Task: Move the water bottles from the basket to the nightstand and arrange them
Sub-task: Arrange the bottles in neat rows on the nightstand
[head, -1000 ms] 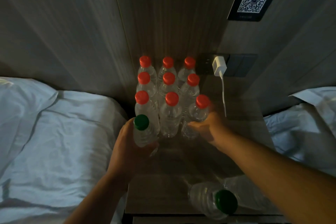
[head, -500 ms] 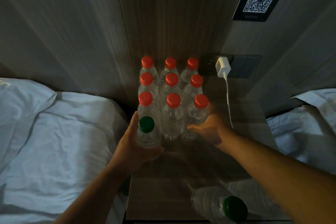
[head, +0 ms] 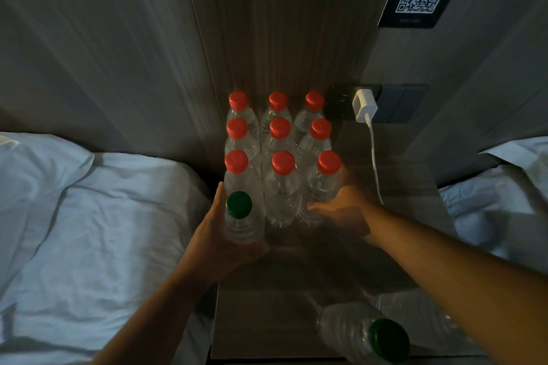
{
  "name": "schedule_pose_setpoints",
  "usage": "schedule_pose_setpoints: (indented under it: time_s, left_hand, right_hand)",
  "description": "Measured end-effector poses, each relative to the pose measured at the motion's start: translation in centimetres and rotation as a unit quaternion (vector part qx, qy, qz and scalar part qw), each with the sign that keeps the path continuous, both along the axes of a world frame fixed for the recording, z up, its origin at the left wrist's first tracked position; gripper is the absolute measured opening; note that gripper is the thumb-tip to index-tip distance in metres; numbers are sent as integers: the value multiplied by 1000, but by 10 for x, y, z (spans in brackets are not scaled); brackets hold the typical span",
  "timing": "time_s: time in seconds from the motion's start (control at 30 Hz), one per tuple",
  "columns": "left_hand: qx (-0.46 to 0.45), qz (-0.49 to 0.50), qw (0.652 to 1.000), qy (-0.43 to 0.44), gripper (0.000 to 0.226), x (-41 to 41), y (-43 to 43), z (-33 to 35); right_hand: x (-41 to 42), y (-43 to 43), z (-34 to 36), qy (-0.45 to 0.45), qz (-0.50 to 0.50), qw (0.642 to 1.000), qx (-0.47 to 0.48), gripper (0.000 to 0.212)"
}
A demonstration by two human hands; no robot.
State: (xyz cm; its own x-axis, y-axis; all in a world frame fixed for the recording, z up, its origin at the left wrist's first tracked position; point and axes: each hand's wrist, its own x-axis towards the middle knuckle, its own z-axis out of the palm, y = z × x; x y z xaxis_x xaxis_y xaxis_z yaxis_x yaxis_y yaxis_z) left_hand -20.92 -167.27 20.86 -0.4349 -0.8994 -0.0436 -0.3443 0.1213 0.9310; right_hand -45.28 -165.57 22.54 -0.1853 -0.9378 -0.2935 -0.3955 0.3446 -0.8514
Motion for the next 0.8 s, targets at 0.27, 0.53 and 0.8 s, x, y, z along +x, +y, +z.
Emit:
schedule_pose_setpoints:
  time_s: [0.27, 0.53, 0.8]
  left_hand:
    - [-10, 3, 1000, -2, 104, -1, 0, 0]
    - [-16, 16, 1000, -8, 107, 0, -1, 0]
    - [-7, 0, 1000, -19, 101, 0, -2, 0]
  right_hand:
    - [5, 1, 9, -9, 10, 1000, -27, 29]
    - [6, 3, 13, -19, 16, 1000, -16, 23]
    - [1, 3, 16, -26, 31, 999, -1, 29]
